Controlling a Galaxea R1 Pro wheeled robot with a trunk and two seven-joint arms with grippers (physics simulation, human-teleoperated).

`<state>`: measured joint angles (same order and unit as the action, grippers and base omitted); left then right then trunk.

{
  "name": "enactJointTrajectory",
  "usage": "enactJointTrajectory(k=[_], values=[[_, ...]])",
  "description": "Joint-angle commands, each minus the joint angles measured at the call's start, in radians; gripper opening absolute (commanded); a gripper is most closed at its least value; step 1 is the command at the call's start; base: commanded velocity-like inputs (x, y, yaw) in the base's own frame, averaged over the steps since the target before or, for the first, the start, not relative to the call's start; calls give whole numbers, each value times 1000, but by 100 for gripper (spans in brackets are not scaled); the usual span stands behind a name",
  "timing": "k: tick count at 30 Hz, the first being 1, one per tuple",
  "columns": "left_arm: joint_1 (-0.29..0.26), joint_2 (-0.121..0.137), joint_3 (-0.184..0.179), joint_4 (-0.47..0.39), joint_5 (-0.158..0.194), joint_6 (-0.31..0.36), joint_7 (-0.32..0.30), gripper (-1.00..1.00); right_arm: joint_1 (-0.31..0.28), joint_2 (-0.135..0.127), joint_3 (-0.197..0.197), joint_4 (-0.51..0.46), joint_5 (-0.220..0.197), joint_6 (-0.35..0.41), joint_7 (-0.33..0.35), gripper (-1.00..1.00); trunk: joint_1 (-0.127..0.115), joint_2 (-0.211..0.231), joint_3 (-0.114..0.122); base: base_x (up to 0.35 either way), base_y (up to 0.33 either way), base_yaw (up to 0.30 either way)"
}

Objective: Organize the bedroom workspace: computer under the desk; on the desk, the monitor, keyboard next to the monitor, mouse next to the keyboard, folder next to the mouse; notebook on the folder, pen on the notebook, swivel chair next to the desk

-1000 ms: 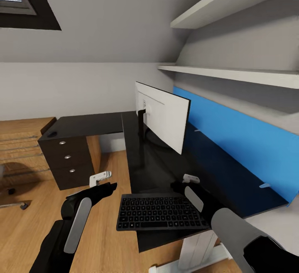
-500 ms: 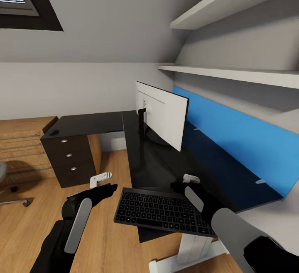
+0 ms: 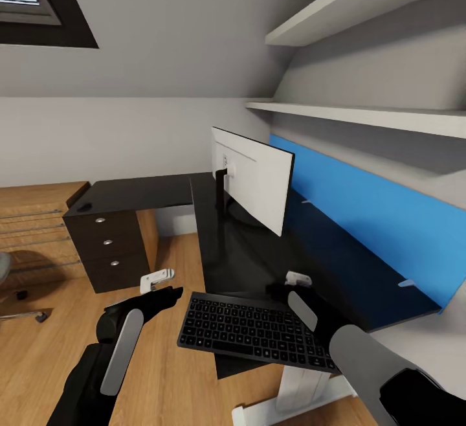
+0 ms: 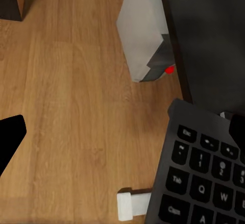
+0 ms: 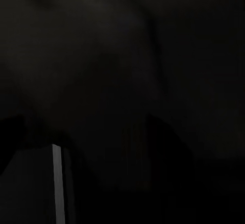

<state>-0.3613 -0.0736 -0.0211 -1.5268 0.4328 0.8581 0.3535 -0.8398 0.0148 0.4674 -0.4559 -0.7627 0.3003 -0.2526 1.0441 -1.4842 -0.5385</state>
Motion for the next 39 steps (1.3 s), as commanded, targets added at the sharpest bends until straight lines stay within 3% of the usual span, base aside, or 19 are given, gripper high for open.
enactJointTrajectory(k=[1,6,15,29,39], values=[[-1,0,0,-1,11,3,10,100,-1,-1,9,-3,-8,-17,-9,100,0,-1,-1,0,0,0],[-1,0,0,-1,11,3,10,100,-1,-2,13,-29,-6,-91,-10,100,0,-1,-1,0,0,0],[-1,0,0,-1,9,3,11,100,-1,-14,15,-49,-3,-112,-13,100,0,-1,-1,0,0,0],[-1,0,-2,0,9,3,13,100,-1,-37,13,-51,-8,-94,-13,100,0,-1,-1,0,0,0],[-1,-1,-2,0,9,3,11,100,-1,-39,10,-73,-11,-22,-14,100,0,-1,-1,-133,0,0]])
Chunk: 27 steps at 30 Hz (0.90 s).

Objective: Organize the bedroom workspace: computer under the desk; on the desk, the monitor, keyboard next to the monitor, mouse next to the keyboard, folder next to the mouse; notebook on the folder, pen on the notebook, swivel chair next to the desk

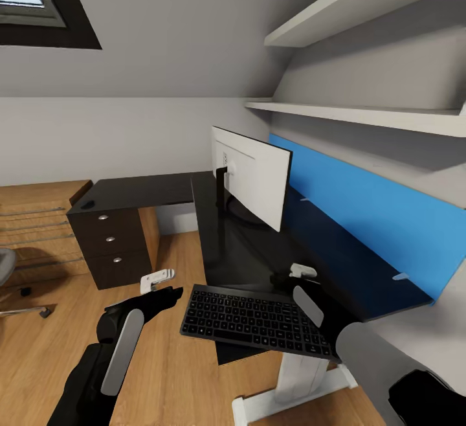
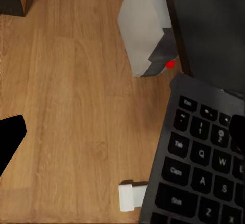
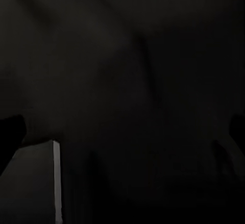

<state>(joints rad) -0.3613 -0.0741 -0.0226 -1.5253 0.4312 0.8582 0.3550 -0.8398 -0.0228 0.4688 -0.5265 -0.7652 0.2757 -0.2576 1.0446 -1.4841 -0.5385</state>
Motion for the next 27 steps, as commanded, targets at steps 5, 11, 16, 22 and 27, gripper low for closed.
enactJointTrajectory(k=[5,11,16,22,27], values=[[-1,0,0,-1,11,2,9,100,-1,-2,8,-8,-10,19,-9,100,-1,-1,-1,-208,0,0],[-1,-1,0,-1,11,2,9,100,-1,-1,6,-9,-10,56,-11,100,-1,-1,-1,-47,0,0],[-1,-1,-2,-1,11,3,9,100,-1,0,4,-8,-11,61,-11,100,-1,-1,-1,-51,0,0],[-1,-1,-1,-1,11,4,7,100,-1,0,4,-7,-11,62,-11,100,-1,-1,-1,-171,0,0],[-1,-1,-2,2,11,4,8,100,-1,0,5,-7,-11,62,-11,100,-1,-1,-1,-66,0,0]])
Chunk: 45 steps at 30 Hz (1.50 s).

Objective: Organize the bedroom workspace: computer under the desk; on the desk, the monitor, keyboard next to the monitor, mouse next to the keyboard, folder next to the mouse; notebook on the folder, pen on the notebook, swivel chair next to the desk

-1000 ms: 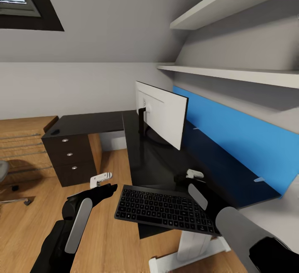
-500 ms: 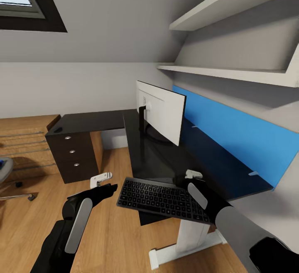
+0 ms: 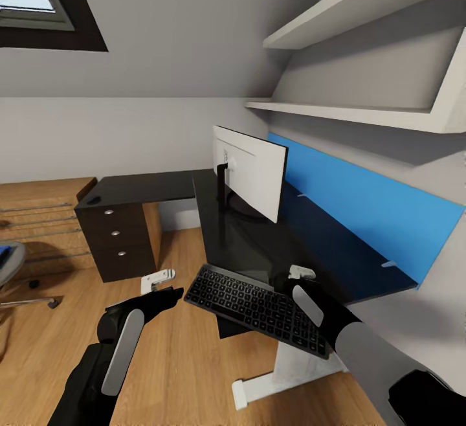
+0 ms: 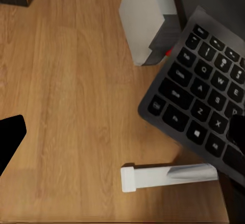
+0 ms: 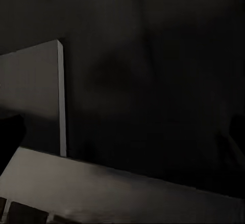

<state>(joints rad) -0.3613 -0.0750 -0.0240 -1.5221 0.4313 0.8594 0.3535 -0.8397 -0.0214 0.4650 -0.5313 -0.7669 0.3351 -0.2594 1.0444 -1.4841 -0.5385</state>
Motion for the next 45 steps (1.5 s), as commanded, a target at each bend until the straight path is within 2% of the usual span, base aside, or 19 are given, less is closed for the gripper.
enactJointTrajectory(k=[1,10,16,25,30,34,38,41,43,45], values=[[-1,0,0,1,10,3,10,100,-1,-2,8,-2,-9,2,-9,100,0,-1,-1,-194,0,0],[-1,0,-1,16,11,2,8,100,-1,-2,8,-2,-9,-1,-9,100,0,-1,-1,-118,0,0],[-1,-2,-2,15,9,1,12,100,-1,-3,9,-5,-8,-13,-9,100,-23,41,18,-3,0,0],[-1,-3,-4,16,8,2,13,100,0,-4,10,-23,-8,-75,-18,100,-58,104,46,0,0,0],[-1,-2,-5,16,8,3,14,100,13,-15,10,-116,-8,-80,-41,100,-77,139,62,0,0,0],[-1,-2,-5,16,7,2,13,100,61,-37,10,-226,-10,-80,-90,100,-92,167,74,0,0,0],[-1,-3,-5,15,7,1,13,100,118,-56,10,-344,-10,-77,-121,100,-108,195,87,0,0,0],[-1,-3,-5,15,7,1,11,100,202,-82,11,-494,-11,-76,-136,100,-108,195,87,0,0,0],[-1,-3,-5,15,7,1,10,100,242,-89,10,-558,-11,-75,-141,100,-108,195,87,0,0,0],[-1,-2,-5,15,7,1,9,100,258,-92,10,-584,-12,-74,-143,100,-108,195,87,0,0,0]])
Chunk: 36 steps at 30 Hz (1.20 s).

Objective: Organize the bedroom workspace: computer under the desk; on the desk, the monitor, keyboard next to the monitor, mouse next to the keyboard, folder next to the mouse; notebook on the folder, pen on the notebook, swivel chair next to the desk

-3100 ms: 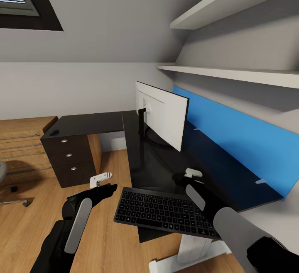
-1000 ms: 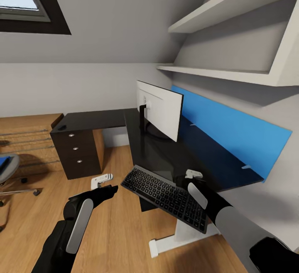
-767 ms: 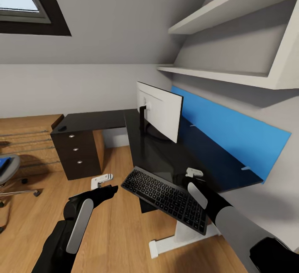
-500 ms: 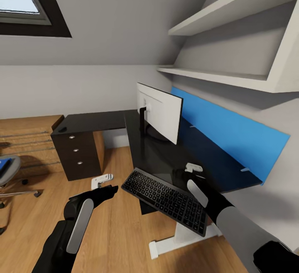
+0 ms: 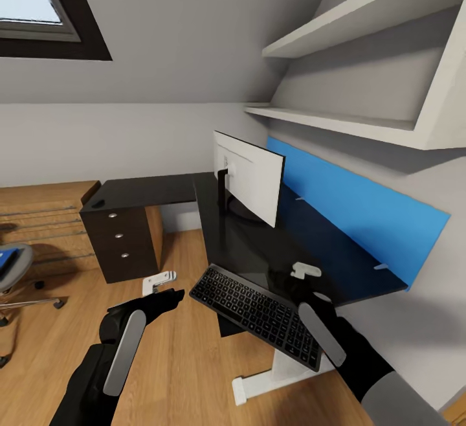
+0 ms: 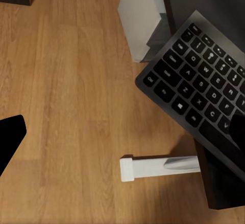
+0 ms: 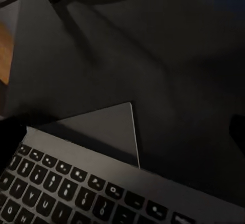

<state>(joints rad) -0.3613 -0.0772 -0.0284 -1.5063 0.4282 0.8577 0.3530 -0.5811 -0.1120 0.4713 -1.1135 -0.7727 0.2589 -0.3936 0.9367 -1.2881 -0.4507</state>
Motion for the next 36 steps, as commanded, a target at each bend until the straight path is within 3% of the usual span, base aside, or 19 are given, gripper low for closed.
enactJointTrajectory(k=[1,8,9,19,20,25,26,27,29,31,36], values=[[-1,0,0,-1,11,2,10,100,5,-2,3,-12,-9,2,-9,100,0,-1,-1,0,0,0],[-1,0,-1,-1,11,1,8,100,24,-10,3,-46,-100,3,-10,100,0,-1,-1,0,0,0],[-1,1,0,-2,11,0,8,100,26,-22,3,-50,-145,2,-9,100,0,-1,-1,-69,0,0],[-1,2,0,-1,11,0,10,100,27,-66,2,-52,-249,-2,-7,100,0,-1,-1,-257,0,0],[-1,2,1,-2,11,0,10,100,27,-81,1,-51,-310,-5,-6,100,0,-1,-1,-334,0,0],[-1,4,16,-3,11,-1,13,100,27,-90,0,-51,-323,-6,-5,100,0,-1,-1,-337,0,0],[-1,4,74,-4,12,-2,12,100,28,-99,-23,-50,-325,-5,-5,100,0,-1,-1,-337,0,0],[-1,4,110,-5,13,-3,10,100,28,-102,-36,-50,-325,-5,-4,100,0,-1,-1,-328,0,0],[-1,2,228,-7,14,-3,8,100,30,-114,-70,-48,-326,-5,-4,100,0,-1,-1,-229,0,0],[-1,2,279,-18,14,-2,9,100,30,-122,-85,-45,-327,-4,-4,100,0,-1,-1,-123,0,0],[-1,0,366,-44,16,-2,9,100,30,-143,-126,-34,-354,-1,-3,100,0,-1,-1,-47,0,0]])
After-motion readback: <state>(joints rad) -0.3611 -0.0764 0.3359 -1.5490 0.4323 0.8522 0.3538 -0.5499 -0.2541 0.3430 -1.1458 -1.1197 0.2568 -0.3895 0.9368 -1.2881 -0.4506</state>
